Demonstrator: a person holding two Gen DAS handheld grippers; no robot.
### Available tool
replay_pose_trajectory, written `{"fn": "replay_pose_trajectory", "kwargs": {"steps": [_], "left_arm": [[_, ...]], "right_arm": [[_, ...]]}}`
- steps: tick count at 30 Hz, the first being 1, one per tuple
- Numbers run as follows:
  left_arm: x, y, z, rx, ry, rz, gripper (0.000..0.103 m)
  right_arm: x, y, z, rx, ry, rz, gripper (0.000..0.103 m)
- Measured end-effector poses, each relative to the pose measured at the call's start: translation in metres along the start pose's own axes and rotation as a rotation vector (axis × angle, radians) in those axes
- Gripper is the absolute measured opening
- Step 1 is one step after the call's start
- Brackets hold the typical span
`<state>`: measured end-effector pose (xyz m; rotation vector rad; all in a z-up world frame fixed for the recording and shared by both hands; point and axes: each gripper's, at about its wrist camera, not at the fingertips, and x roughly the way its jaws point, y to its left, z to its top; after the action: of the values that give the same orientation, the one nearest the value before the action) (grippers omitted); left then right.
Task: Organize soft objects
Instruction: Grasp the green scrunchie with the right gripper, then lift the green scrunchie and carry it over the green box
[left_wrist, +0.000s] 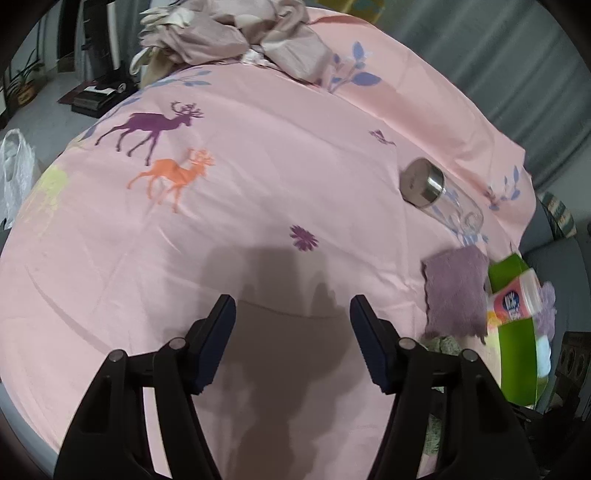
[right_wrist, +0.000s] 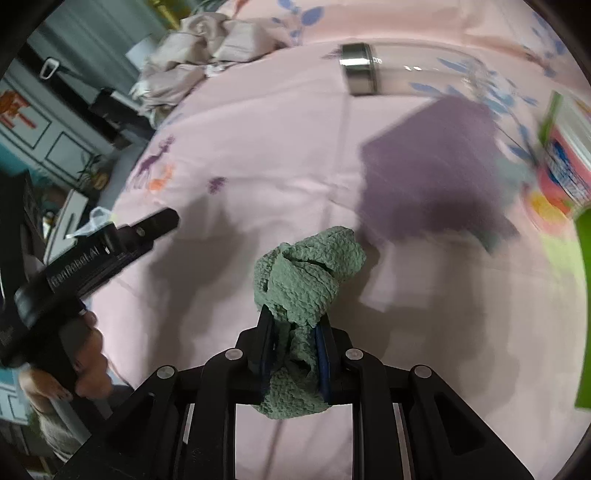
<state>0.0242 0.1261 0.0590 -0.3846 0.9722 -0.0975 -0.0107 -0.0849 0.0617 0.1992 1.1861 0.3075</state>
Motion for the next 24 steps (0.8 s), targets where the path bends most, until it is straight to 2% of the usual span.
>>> {"fn": "replay_pose_trajectory", "kwargs": {"steps": [2,3,4,5,6,7,10,15,20,24], "left_arm": [[0.0,-0.007,-0.004,0.025,0.011,-0.02,0.062],[0.0,-0.01,-0.006,0.031,0.019,-0.033,0.061],[0.0,-0.013,-0.008,0.038,0.03,-0.055,0.059],[0.0,-0.016,-0.01,0.045,0.038,-0.069,0.058],[0.0,-0.021,-0.013,0.055,0.053,-0.089,0.054],[0.001,-0.025,-0.015,0.068,0.067,-0.103,0.049],[-0.001,-0.039,-0.031,0.115,0.113,-0.15,0.044],[0.0,-0.057,-0.061,0.141,0.216,-0.262,0.04],[0.003,-0.072,-0.081,0.172,0.268,-0.31,0.038],[0.013,-0.082,-0.091,0.184,0.3,-0.315,0.033]], "right_arm": [[-0.004,-0.007,-0.003,0.025,-0.003,0.001,0.024],[-0.009,-0.011,-0.004,0.036,-0.012,-0.001,0.035],[-0.015,-0.014,-0.006,0.047,-0.03,-0.002,0.051],[-0.023,-0.018,-0.008,0.06,-0.059,0.003,0.059],[-0.029,-0.021,-0.01,0.074,-0.083,0.013,0.073],[-0.035,-0.025,-0.012,0.09,-0.103,0.024,0.078],[-0.051,-0.042,-0.019,0.162,-0.147,0.054,0.078],[-0.058,-0.058,-0.026,0.233,-0.169,0.171,0.078],[-0.044,-0.054,-0.029,0.238,-0.143,0.188,0.078],[-0.027,-0.05,-0.026,0.226,-0.111,0.193,0.078]]}}
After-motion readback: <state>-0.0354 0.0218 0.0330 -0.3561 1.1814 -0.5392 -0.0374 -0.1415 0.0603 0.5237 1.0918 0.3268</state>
